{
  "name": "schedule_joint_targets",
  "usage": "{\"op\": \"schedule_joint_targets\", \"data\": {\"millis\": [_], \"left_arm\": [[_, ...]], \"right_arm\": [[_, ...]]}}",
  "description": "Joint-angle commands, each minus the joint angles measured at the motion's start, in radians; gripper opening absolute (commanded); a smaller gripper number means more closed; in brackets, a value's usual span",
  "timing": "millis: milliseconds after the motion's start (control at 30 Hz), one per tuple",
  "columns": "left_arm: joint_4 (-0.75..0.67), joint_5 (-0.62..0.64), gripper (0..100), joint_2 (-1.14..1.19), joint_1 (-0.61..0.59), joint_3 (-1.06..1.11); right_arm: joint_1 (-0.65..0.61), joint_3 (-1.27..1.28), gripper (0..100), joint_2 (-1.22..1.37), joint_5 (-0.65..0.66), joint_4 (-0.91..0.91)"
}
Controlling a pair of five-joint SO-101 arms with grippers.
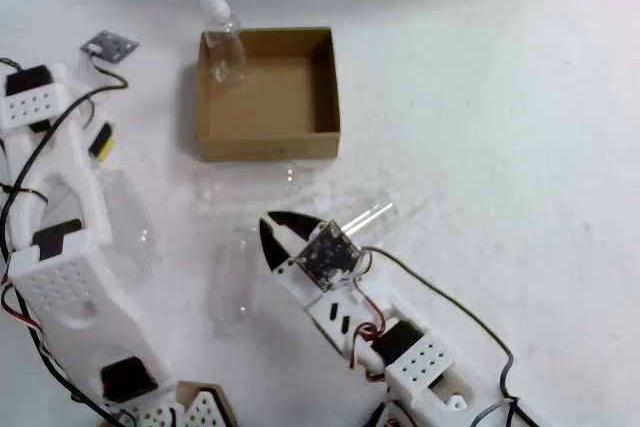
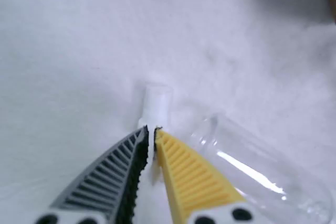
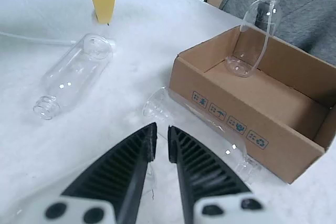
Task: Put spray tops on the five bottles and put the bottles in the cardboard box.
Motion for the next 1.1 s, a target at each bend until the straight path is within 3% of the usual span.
{"op": "schedule_joint_targets", "data": {"millis": [0,133,367,600,800,933,1067], "left_arm": [[0.146,-0.222,2,-0.016,-0.024,-0.172],[0.35,-0.393,2,-0.016,-0.008,-0.255],[0.351,-0.502,2,-0.07,-0.004,-0.212],[0.342,-0.566,2,-0.321,0.076,0.12],[0.193,-0.566,2,-0.57,0.136,0.397],[0.157,-0.583,12,-0.704,0.163,0.539],[0.158,-0.729,23,-0.845,0.16,0.672]], "right_arm": [[0.002,0.005,1.5,-0.016,0.011,0.002],[0.002,0.005,1.5,-0.016,0.011,0.002],[0.002,0.005,1.5,-0.016,0.011,0.002],[0.002,0.005,1.5,-0.016,0.011,0.002],[0.002,0.005,1.5,-0.016,0.011,0.002],[0.002,0.005,1.5,-0.016,0.011,0.002],[0.002,0.005,1.5,-0.016,0.011,0.002]]}}
